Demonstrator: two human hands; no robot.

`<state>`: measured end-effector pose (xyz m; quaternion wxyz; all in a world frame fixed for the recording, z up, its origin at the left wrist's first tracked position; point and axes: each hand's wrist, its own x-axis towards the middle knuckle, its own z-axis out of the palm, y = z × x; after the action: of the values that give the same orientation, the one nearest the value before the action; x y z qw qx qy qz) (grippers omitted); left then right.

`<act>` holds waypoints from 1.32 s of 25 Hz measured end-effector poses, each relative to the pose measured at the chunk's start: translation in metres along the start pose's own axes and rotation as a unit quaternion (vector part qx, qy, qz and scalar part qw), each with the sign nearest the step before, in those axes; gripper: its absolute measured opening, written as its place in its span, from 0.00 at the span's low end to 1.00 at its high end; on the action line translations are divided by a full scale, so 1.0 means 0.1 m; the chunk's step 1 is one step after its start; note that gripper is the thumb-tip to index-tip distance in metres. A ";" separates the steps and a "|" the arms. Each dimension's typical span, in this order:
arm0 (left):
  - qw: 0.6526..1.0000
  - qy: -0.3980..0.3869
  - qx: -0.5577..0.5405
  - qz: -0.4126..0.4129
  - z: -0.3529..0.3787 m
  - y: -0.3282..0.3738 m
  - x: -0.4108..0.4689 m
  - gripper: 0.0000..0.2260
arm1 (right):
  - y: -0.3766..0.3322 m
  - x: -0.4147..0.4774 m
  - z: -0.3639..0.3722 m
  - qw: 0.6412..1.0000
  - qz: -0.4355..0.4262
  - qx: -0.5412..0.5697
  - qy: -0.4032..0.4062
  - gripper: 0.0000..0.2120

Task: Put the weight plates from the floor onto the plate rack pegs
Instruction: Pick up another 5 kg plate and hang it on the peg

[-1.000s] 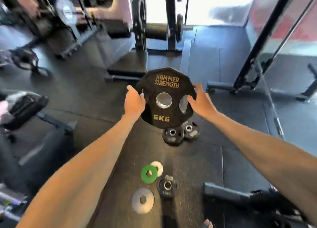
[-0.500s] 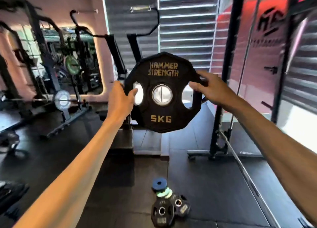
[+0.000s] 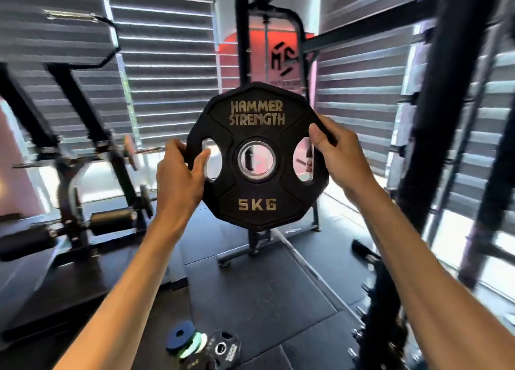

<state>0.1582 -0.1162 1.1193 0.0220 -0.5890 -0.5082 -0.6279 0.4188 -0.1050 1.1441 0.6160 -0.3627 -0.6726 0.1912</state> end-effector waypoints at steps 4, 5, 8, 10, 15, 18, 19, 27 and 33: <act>0.993 -0.067 -0.094 0.039 0.77 0.37 -0.14 0.12 | 0.09 -0.29 -0.75 0.992 0.042 -0.011 0.116 0.16; 0.989 -0.080 -0.115 0.047 0.97 0.50 -0.20 0.13 | 0.07 -0.38 -0.95 0.988 0.051 -0.016 0.145 0.15; 0.973 -0.127 -0.186 0.056 1.67 1.03 -0.51 0.12 | 0.06 -0.61 -1.71 0.972 0.064 -0.059 0.218 0.14; 0.958 -0.153 -0.236 0.057 2.13 1.42 -0.77 0.12 | 0.09 -0.77 -2.26 0.961 0.068 -0.083 0.253 0.15; 0.922 -0.215 -0.317 0.062 3.28 2.48 -1.48 0.12 | 0.21 -1.21 -3.76 0.929 0.067 -0.148 0.333 0.16; 0.901 -0.255 -0.346 0.053 3.87 3.05 -1.86 0.12 | 0.24 -1.42 -4.49 0.908 0.067 -0.185 0.370 0.15; 0.896 -0.269 -0.351 0.046 4.04 3.22 -1.97 0.12 | 0.25 -1.49 -4.70 0.901 0.068 -0.191 0.384 0.14; 0.843 -0.348 -0.410 0.018 5.26 4.19 -2.59 0.12 | 0.63 -1.81 -6.02 0.853 0.076 -0.201 0.475 0.14; 0.823 -0.358 -0.440 0.037 6.36 4.57 -2.81 0.12 | 1.23 -1.67 -6.87 0.828 0.074 -0.224 0.509 0.13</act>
<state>0.9860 -0.0750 1.0506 -0.3999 -0.7378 -0.1277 -0.5285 1.1110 -0.2750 1.0575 0.7568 -0.5854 -0.2596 -0.1314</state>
